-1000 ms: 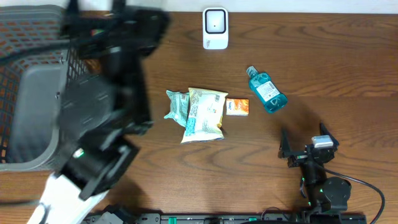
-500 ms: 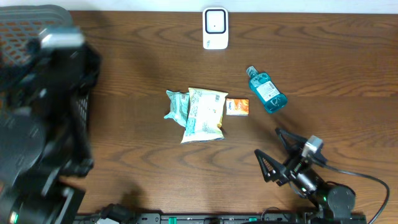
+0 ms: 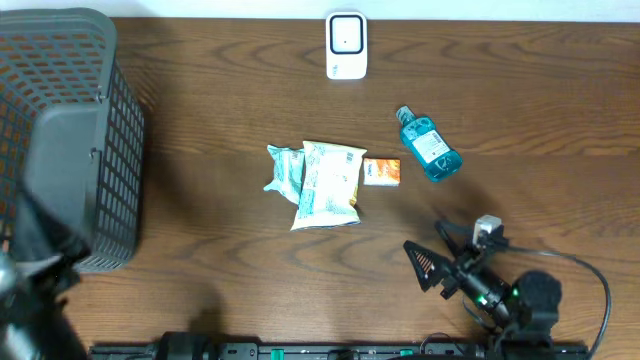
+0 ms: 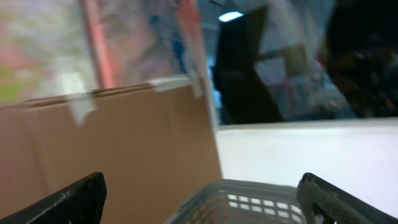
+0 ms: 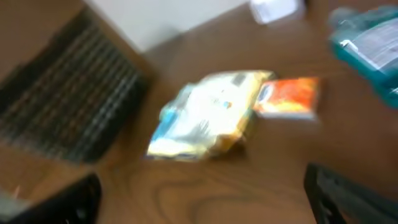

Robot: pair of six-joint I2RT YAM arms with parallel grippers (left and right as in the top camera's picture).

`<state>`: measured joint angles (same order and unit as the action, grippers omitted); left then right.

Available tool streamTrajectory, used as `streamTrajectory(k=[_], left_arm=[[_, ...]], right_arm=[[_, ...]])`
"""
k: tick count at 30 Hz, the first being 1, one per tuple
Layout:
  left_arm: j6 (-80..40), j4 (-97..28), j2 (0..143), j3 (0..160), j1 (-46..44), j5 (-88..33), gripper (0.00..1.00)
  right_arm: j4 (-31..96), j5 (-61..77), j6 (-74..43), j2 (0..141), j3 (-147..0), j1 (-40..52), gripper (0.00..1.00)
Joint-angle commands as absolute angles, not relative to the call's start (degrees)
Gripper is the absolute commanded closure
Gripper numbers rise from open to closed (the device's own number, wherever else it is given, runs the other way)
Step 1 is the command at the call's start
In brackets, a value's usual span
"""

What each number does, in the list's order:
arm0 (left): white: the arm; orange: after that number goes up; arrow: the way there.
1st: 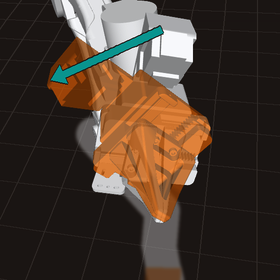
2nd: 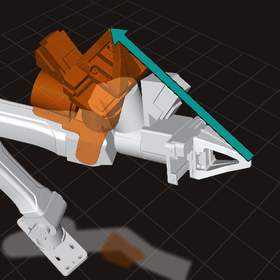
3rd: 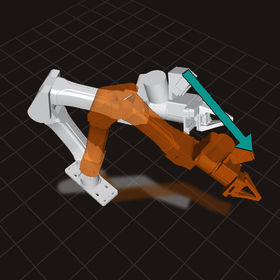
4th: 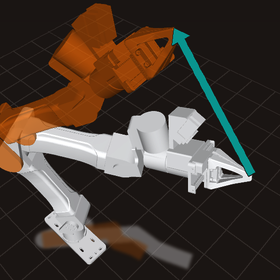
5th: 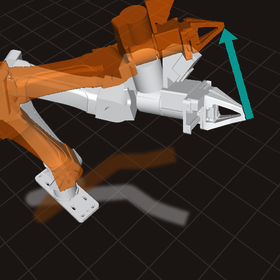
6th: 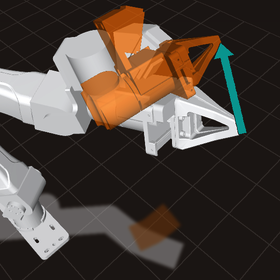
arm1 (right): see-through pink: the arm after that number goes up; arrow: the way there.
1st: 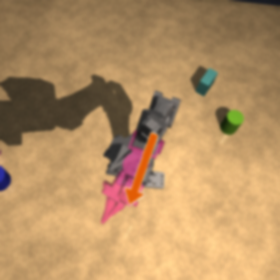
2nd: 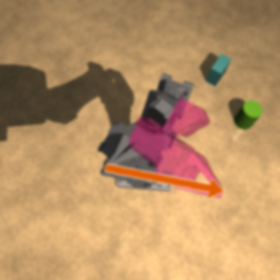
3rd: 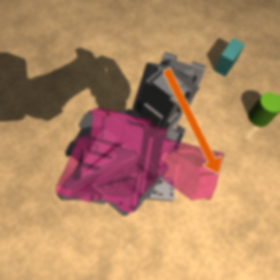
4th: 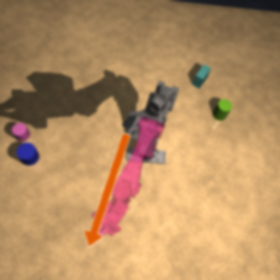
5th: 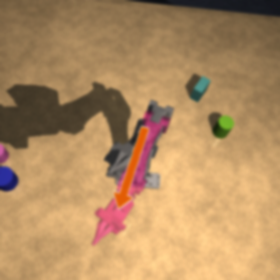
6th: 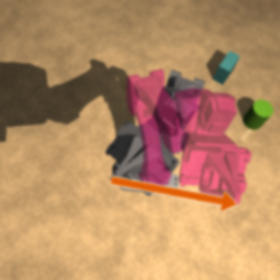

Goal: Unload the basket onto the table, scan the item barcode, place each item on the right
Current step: 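Retract the left arm to rest and move the right arm forward, then grasp the mouthwash bottle by its cap with the right gripper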

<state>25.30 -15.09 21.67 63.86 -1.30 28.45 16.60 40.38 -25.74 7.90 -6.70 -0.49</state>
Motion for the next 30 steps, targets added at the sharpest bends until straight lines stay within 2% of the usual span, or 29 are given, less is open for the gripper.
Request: streamTrajectory(k=[1, 4, 7, 10, 13, 17, 22, 30], left_arm=[[19.20, -15.03, 18.44, 62.78, 2.48, 26.89, 0.02], [16.69, -16.49, 16.62, 62.72, 5.10, 24.16, 0.02], [16.14, -17.15, 15.35, 62.70, 5.56, 22.33, 0.02], [16.16, -17.32, 13.76, 62.67, 5.56, 22.26, 0.02], [16.14, -17.37, 11.55, 62.67, 5.34, 22.24, 0.02], [16.19, -18.02, 8.25, 62.67, 4.23, 22.28, 0.02], [16.19, -20.05, 5.54, 62.67, 2.79, 22.28, 0.02], [16.16, -20.53, 3.51, 61.30, 5.30, 22.26, 0.02]], right_arm=[[22.65, 25.74, -16.01, 14.09, -18.59, 0.10, 0.01], [32.36, 17.45, -11.18, 25.36, -31.07, 0.10, 0.01], [41.17, 16.56, -5.45, 38.37, -43.92, 0.12, 0.01], [49.12, 22.35, 3.92, 51.05, -55.92, 0.10, 0.01], [54.13, 27.83, 7.57, 60.01, -63.07, 0.10, 0.01], [54.46, 29.82, 7.09, 68.36, -64.99, 0.10, 0.01], [48.64, 30.44, 5.80, 77.19, -64.53, 0.80, 0.01], [48.49, -8.12, 1.83, 89.01, -73.21, 13.50, 0.01]])
